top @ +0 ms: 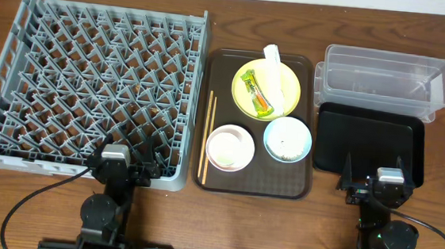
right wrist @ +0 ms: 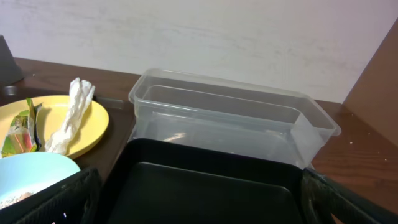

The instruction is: Sort waste into correct bins and load items into the dishwasher

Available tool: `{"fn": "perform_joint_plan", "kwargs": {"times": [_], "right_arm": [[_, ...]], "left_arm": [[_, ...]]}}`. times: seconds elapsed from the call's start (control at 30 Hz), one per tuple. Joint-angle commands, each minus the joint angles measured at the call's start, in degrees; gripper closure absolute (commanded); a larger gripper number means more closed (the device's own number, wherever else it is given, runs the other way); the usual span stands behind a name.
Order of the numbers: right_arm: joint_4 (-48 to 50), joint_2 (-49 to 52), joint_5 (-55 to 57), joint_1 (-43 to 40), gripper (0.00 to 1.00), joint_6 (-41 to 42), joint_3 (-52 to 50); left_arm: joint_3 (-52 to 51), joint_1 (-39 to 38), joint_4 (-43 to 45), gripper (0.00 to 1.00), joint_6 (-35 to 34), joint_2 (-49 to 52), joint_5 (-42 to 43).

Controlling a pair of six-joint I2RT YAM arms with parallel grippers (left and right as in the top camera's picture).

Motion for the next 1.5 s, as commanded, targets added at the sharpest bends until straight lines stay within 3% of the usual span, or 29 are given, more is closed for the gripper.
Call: {"fn": "perform_joint_plan", "kwargs": {"times": [0.0,1.47], "right_arm": [[-0.26,-0.31,-0.22,0.63,0.01,-0.42,-0.09],[0.15,-0.24,-0.46,0.63,0.01,-0.39,-0.09]], "left_arm": [[-0.87,0.35,-2.6,0.1,0.35,-0.35,-0.5],[-0.87,0.35,-2.45,0.1,0.37,-0.35,-0.55]]}}
